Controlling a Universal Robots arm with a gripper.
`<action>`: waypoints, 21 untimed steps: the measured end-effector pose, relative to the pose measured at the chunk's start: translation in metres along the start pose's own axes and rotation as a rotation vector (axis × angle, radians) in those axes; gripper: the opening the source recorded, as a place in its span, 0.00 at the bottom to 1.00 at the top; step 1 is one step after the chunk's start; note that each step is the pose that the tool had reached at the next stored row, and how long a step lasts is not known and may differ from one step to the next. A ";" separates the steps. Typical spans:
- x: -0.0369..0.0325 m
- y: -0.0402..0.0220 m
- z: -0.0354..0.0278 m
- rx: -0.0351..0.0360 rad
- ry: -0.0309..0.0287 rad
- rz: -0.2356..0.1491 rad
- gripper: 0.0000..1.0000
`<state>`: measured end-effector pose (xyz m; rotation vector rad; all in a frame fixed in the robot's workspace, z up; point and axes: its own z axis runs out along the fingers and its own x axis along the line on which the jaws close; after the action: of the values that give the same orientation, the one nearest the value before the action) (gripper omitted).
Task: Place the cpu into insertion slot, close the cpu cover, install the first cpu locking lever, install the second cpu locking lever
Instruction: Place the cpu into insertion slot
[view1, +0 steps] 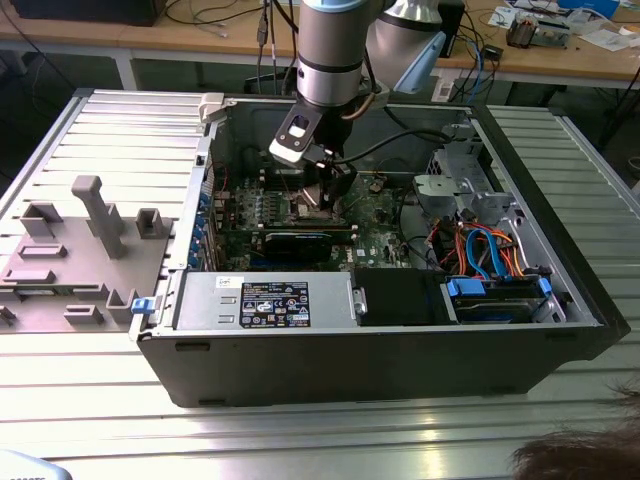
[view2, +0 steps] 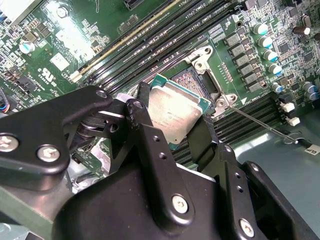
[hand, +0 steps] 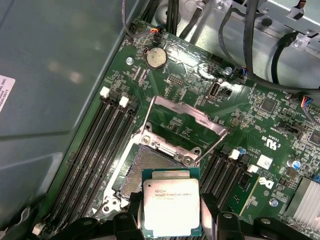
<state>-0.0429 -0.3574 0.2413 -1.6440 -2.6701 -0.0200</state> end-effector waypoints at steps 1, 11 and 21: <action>0.0000 0.0000 0.0000 0.0000 0.0000 0.001 0.55; 0.0000 0.0000 0.0003 -0.0002 0.0000 0.013 0.55; 0.0000 0.0000 0.0006 -0.0003 -0.0001 0.026 0.55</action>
<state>-0.0429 -0.3573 0.2407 -1.6790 -2.6484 -0.0202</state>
